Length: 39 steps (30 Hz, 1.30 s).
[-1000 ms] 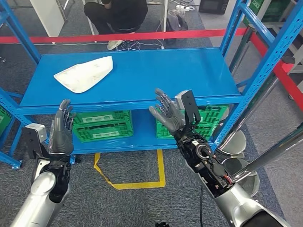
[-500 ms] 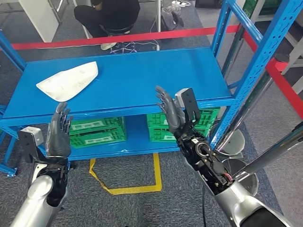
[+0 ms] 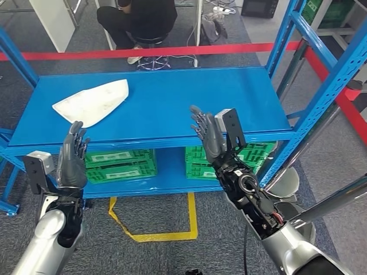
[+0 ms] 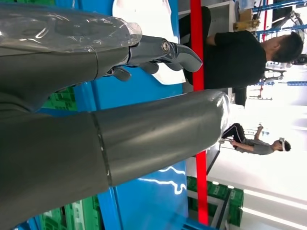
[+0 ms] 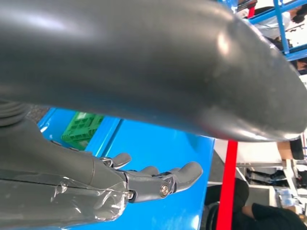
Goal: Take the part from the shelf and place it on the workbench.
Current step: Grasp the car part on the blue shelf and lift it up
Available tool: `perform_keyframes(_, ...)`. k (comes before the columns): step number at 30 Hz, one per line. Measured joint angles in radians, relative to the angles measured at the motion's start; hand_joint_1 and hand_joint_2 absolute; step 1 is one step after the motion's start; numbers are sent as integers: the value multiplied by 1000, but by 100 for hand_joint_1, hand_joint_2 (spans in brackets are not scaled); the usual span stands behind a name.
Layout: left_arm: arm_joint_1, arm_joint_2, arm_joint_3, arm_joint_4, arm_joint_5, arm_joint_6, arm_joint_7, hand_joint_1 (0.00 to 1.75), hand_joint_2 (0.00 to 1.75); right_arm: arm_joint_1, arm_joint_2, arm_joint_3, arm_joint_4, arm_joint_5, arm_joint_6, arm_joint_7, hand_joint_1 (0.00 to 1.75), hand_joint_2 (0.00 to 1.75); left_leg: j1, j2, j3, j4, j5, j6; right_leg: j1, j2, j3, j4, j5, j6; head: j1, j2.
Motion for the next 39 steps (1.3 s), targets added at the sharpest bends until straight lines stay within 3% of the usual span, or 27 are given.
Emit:
perform_keyframes(1, 1, 0, 0, 0, 0, 0, 0, 0, 0, 1, 0, 0, 0, 0, 0, 0, 0, 0, 2, -2, 3, 4, -5, -3, -4, -1, 6, -33, 32, 5, 2, 0)
perform_keyframes(3, 1, 0, 0, 0, 1, 2, 0, 0, 0, 0, -1, 0, 0, 0, 1, -1, 0, 0, 6, -6, 10, 15, -19, -13, -11, 0, 58, -169, 114, 12, 8, 0)
perform_keyframes(5, 1, 0, 0, 0, 3, 3, 0, 0, 0, 0, -2, 0, -2, 2, 1, -4, 0, 0, 6, -9, 9, 27, -28, -24, -12, 3, 104, -266, 148, 8, 13, 0)
perform_keyframes(8, 2, 1, 0, -1, 3, 5, 0, 0, 0, 1, -2, 0, -4, 18, -1, -7, 0, 0, 7, -10, 4, 31, -31, -39, -8, 5, 116, -285, 148, -13, 8, 0)
perform_keyframes(10, 2, 3, 0, -3, 4, 7, 0, 0, 0, -2, -2, 0, -6, 31, -2, -8, 0, 0, 9, -7, -12, 68, -55, -49, -10, 5, 123, -291, 150, -25, 2, 0)
perform_keyframes(13, 4, 4, 0, -5, 4, 11, 0, 0, 0, -5, -2, 1, -9, 48, -4, -8, 0, 0, 14, -3, -112, 262, -137, -61, -10, 1, 127, -294, 148, -36, -13, 0)
perform_keyframes(14, 8, 4, 0, -5, 4, 12, 0, 0, 0, -4, -2, 2, -9, 51, -4, -8, 0, 0, 15, -3, -146, 320, -152, -63, -9, 1, 127, -294, 146, -38, -15, 0)
perform_keyframes(15, 10, 4, 0, -5, 4, 12, 0, 0, 0, -4, -2, 2, -9, 54, -5, -8, 0, 0, 16, -3, -162, 341, -148, -63, -9, 1, 128, -294, 145, -39, -16, 0)
perform_keyframes(16, 12, 5, 0, -6, 5, 13, 0, 0, 0, -3, -2, 2, -9, 54, -5, -8, 0, 0, 17, -2, -156, 320, -126, -62, -9, 1, 130, -294, 143, -39, -17, 0)
perform_keyframes(17, 12, 6, 0, -6, 5, 13, 0, 0, 0, -3, -2, 2, -9, 55, -5, -8, 0, 0, 17, -2, -131, 262, -92, -60, -9, 2, 133, -294, 141, -38, -18, 0)
perform_keyframes(19, 9, 6, 0, -8, 5, 13, 0, 0, 0, -4, -2, 2, -10, 55, -5, -8, 0, 0, 15, -1, -57, 113, -31, -52, -7, 3, 139, -294, 134, -32, -20, 0)
perform_keyframes(21, 8, 6, 0, -9, 5, 13, 0, 0, 0, -5, -2, 2, -12, 56, -5, -8, 0, 0, 12, 0, -18, 38, -15, -44, -3, 3, 142, -296, 127, -23, -19, 0)
perform_keyframes(24, 7, 7, 0, -10, 6, 14, 0, 0, 0, -5, -2, 2, -12, 59, -4, -8, 0, 0, 11, -1, -8, 27, -21, -29, -4, 2, 145, -295, 116, -7, -14, 0)
perform_keyframes(26, 6, 7, 0, -12, 6, 14, 0, 0, 0, -6, -2, 1, -12, 62, -4, -8, 0, 0, 14, -1, 3, 20, -23, -17, -5, 0, 117, -229, 79, 0, -8, 0)
perform_keyframes(28, 7, 7, 0, -12, 6, 14, 0, 0, 0, -4, -2, 1, -12, 64, -4, -8, 0, 0, 12, -1, 10, 20, -29, -9, -6, -1, 45, -85, 19, 4, 2, 0)
perform_keyframes(29, 7, 7, 0, -12, 6, 14, 0, 0, 0, -2, -2, 1, -12, 64, -4, -8, 0, 0, 11, -1, 13, 20, -32, -6, -6, -1, 9, -21, 1, 5, 6, 0)
perform_keyframes(30, 8, 7, 0, -12, 6, 14, 0, 0, 0, 1, -2, 1, -12, 64, -4, -8, 0, 0, 10, -1, 16, 21, -35, -5, -6, -1, -15, 12, 2, 6, 8, 0)
perform_keyframes(31, 9, 7, 0, -12, 7, 14, 0, 0, 0, 3, -2, 1, -12, 65, -4, -8, 0, 0, 9, -3, 20, 21, -39, -5, -6, -1, -18, 2, 24, 5, 11, 0)
perform_keyframes(32, 10, 7, 0, -12, 7, 14, 0, 0, 0, 4, -2, 1, -12, 65, -3, -8, 0, 0, 9, -4, 27, 22, -44, -6, -6, -1, -2, -47, 62, 3, 14, 0)
perform_keyframes(34, 10, 7, 0, -13, 7, 15, 0, 0, 0, 3, -3, 1, -12, 67, -3, -7, 0, 0, 6, -6, 40, 25, -56, -11, -4, -1, 60, -194, 142, -5, 22, 0)
perform_keyframes(35, 10, 7, 0, -14, 8, 15, 0, 0, 0, 2, -3, 1, -12, 68, -3, -8, 0, 0, 4, -7, 43, 26, -61, -15, -2, 0, 87, -248, 159, -10, 24, 0)
perform_keyframes(36, 10, 7, 0, -14, 8, 16, 0, 0, 0, 2, -4, 1, -12, 68, -3, -8, 0, 0, 3, -7, 44, 28, -64, -18, 0, 0, 104, -280, 162, -14, 23, 0)
perform_keyframes(39, 11, 8, 0, -16, 9, 16, 0, 0, 0, 3, -5, 0, -14, 68, -4, -7, 0, 0, 3, -7, 44, 31, -71, -32, -2, 3, 119, -297, 153, -26, 18, 0)
